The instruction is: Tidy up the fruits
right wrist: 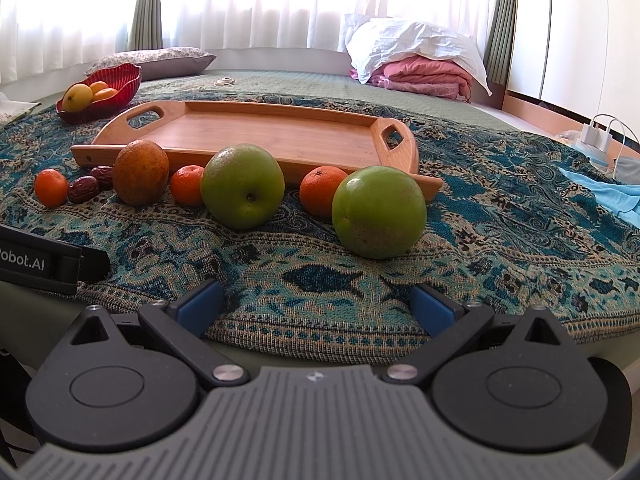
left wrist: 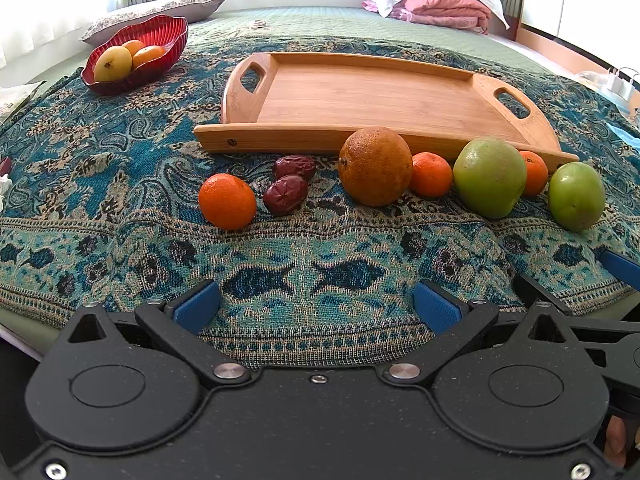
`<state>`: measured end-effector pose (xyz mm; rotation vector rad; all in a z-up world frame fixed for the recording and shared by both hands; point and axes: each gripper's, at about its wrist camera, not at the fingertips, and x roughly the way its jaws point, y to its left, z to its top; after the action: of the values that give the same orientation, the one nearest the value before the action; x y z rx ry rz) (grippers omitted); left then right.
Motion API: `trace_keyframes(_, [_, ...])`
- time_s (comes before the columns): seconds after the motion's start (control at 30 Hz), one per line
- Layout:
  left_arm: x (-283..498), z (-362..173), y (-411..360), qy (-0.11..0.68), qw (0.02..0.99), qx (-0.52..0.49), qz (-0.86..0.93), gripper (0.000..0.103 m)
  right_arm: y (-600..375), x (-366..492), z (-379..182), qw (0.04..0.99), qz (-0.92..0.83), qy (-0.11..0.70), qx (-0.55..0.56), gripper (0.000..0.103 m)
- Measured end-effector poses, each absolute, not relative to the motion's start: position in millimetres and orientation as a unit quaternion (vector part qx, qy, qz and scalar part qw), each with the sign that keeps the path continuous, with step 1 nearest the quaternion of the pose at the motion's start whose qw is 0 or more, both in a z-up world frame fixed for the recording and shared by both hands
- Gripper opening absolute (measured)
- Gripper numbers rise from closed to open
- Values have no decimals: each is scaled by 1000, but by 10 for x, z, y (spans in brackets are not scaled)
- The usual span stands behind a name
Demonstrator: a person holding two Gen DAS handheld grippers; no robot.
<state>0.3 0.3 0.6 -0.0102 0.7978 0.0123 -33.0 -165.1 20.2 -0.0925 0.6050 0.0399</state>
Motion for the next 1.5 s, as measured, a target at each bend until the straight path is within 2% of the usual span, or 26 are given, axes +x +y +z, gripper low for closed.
trace_keyframes(0.5, [-228,-52,-32,314,949,32,-12,103,-1628,-410,69,972,-4,228,-48,103])
trace_keyframes(0.6, [-303,16,40,290,957,18,-7,94,-1664,-360,174,971,-2,237,-39,103])
trace_keyframes(0.7, [-333,85,184,260,965,-4,15,91,-1747,-345,243,975,-7,221,-19,103])
trace_keyframes(0.8, [-284,130,326,252,967,-22,38,79,-1805,-301,283,976,-21,213,-28,102])
trace_keyframes(0.93, [-166,123,477,256,964,-27,59,57,-1923,-225,325,977,-24,210,-25,91])
trace_keyframes(1.03, [-86,77,545,261,963,-32,58,50,-1948,-144,316,974,-26,221,-38,83])
trace_keyframes(1.13, [-23,28,568,257,964,-39,55,43,-1950,-73,257,971,-28,235,-46,76])
trace_keyframes(1.4, [84,-52,534,262,964,-41,30,32,-1958,72,174,969,-19,246,-31,69])
trace_keyframes(1.5, [99,-86,550,260,964,-45,29,32,-1946,139,172,969,-19,246,-30,68])
